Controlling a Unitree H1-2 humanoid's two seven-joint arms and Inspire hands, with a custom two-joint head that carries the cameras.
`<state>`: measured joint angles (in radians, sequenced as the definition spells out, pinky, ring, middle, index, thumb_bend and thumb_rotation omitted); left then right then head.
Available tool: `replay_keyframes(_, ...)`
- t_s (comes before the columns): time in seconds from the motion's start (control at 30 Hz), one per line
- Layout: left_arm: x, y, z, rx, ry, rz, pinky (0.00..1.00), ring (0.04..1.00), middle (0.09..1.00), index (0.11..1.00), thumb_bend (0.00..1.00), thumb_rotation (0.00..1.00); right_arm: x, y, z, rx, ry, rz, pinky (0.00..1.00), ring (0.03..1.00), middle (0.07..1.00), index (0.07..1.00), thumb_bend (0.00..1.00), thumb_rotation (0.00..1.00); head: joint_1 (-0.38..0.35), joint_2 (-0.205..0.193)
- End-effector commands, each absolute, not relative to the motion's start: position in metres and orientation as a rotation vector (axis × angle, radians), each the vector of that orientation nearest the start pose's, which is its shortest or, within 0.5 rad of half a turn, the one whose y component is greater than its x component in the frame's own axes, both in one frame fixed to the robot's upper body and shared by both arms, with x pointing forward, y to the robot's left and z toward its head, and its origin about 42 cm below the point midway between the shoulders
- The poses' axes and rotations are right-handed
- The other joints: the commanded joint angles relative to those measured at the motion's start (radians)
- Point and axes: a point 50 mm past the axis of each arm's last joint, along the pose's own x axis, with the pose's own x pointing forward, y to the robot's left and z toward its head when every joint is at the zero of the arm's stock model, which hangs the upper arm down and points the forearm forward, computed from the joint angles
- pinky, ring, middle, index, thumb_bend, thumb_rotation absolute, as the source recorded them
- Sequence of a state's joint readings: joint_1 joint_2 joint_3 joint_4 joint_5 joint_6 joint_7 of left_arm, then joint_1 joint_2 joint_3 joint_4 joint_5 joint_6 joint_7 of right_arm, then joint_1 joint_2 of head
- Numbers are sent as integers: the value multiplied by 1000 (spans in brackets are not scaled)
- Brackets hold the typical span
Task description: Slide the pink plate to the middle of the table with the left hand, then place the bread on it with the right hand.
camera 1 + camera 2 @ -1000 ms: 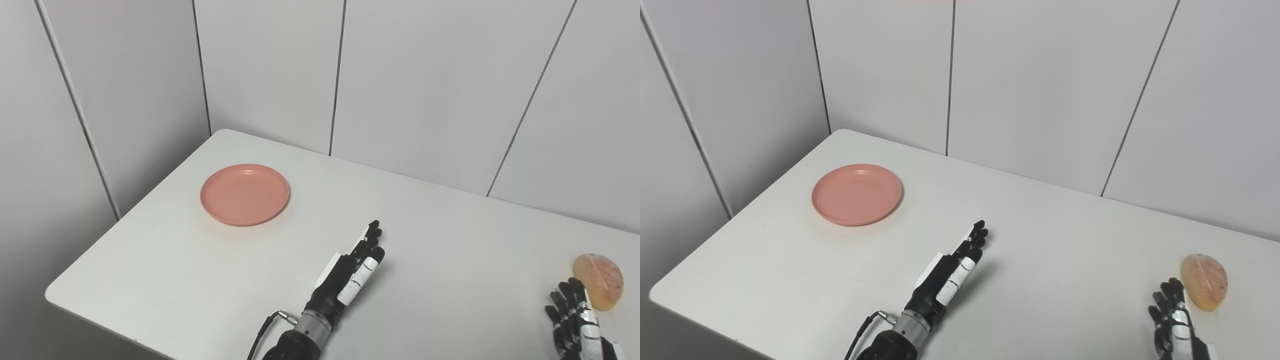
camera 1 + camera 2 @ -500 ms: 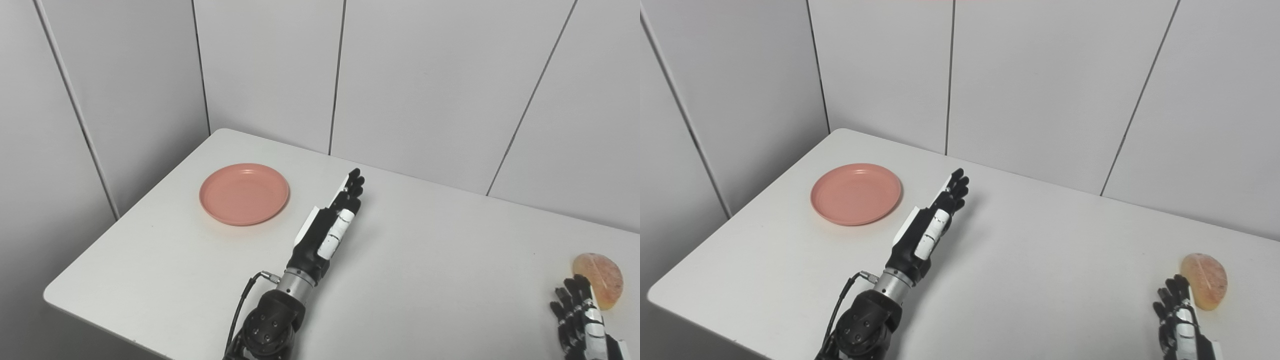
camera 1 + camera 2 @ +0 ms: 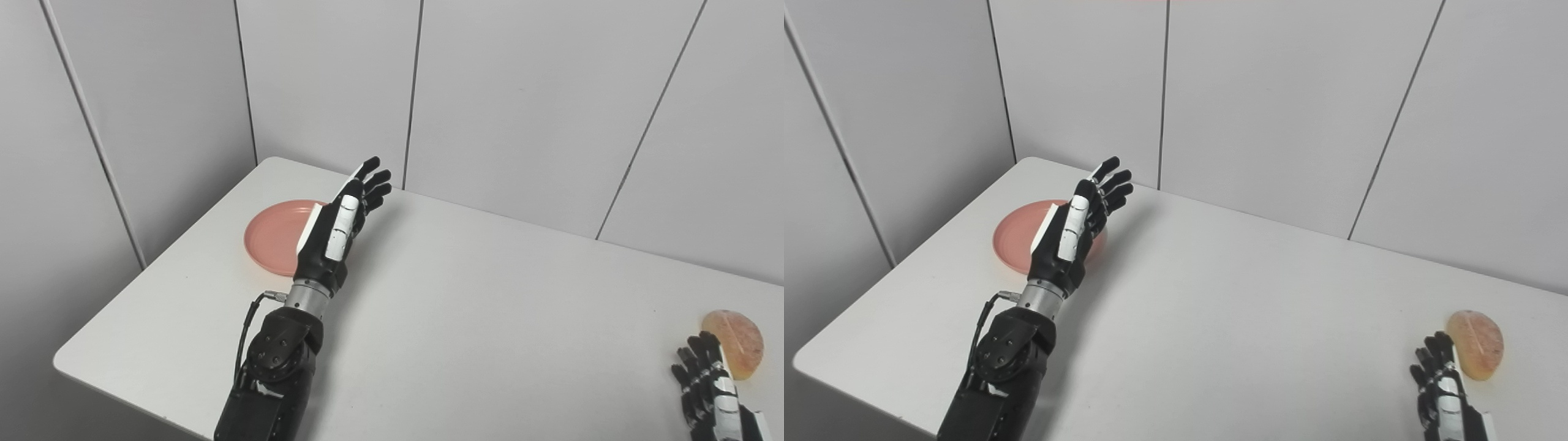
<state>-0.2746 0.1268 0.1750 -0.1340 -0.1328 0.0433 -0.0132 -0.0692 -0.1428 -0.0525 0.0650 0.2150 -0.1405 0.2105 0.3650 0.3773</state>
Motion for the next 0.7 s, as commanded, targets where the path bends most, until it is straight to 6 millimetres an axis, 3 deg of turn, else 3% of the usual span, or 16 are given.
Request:
replay_keyframes(0.0,367,283,251,-2,-451,70,880,835,839,848,794,1000,289,-264,86,57,-105,157,1000,997,1000,1000,687,969,1,1)
replay_keyframes(0.13,383,319,263,36,-417,110,816,813,822,822,781,1000,290,-264,85,61,-103,158,1000,992,1000,1000,690,959,10,-7)
replay_keyframes(0.37,405,382,279,128,-395,172,798,772,772,778,805,1000,289,-261,84,61,-103,178,1000,993,1000,1000,702,965,13,-8)
replay_keyframes(0.57,417,431,285,209,-362,238,868,763,756,757,805,1000,287,-262,83,65,-102,187,1000,992,1000,1000,702,962,15,-7)
replay_keyframes(0.67,422,449,284,240,-347,263,812,739,727,737,803,1000,287,-262,82,63,-102,191,1000,995,1000,1000,702,962,18,-6)
